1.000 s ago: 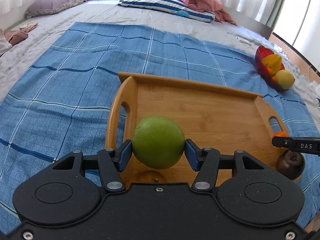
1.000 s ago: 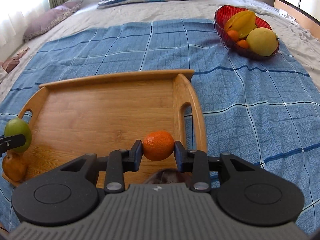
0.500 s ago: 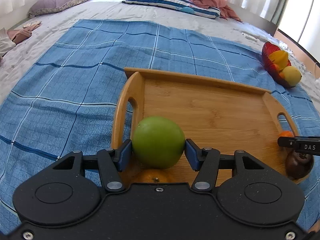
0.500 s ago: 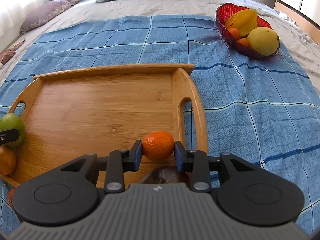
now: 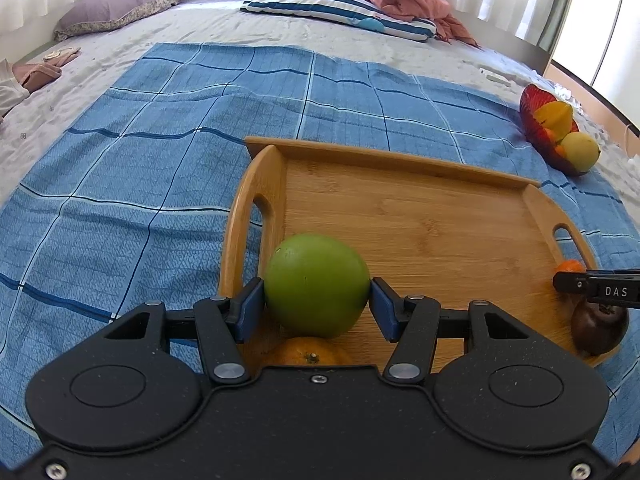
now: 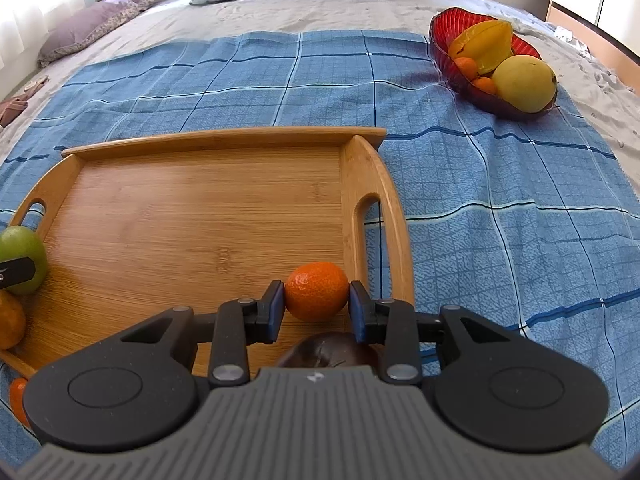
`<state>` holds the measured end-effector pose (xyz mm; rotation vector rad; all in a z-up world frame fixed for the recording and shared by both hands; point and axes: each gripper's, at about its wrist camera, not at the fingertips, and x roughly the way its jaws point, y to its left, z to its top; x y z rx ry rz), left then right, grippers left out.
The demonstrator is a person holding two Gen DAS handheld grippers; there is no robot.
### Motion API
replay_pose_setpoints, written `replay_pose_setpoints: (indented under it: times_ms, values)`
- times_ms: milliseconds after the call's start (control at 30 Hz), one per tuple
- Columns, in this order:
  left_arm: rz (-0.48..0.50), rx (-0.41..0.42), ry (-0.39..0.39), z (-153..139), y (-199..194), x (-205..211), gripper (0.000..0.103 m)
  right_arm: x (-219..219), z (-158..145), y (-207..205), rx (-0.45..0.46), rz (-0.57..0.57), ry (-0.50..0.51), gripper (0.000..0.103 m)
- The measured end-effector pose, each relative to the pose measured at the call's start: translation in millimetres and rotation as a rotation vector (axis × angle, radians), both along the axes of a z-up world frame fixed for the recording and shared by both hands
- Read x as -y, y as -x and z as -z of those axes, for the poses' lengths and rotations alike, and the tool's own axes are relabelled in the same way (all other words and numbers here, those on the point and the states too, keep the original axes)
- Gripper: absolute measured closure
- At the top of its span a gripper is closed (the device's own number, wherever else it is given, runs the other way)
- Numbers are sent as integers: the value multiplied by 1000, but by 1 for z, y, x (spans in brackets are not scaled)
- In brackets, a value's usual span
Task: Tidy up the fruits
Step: 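Carry the green apple and the mandarin over the tray with both grippers, then lower both fruits onto the tray and open both grippers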
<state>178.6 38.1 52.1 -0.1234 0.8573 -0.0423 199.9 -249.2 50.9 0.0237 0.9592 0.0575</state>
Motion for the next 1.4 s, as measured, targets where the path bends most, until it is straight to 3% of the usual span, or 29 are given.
replay_pose_setpoints:
  times_ms: [367, 600, 767, 1233, 1400]
  values:
    - [2, 4, 6, -1, 2, 0, 48, -3, 1, 0, 3, -2, 20, 61]
    - [1, 16, 7, -5, 6, -2, 47, -4, 1, 1, 6, -8, 29, 49]
    - [1, 35, 16, -11, 11, -6, 37, -4, 0, 3, 15, -9, 27, 47]
    - [9, 111, -16, -22, 33, -6, 12, -9, -12, 21, 59, -42, 38, 27]
    - [26, 149, -27, -30, 46, -1, 9, -9, -19, 30, 92, -52, 30, 20]
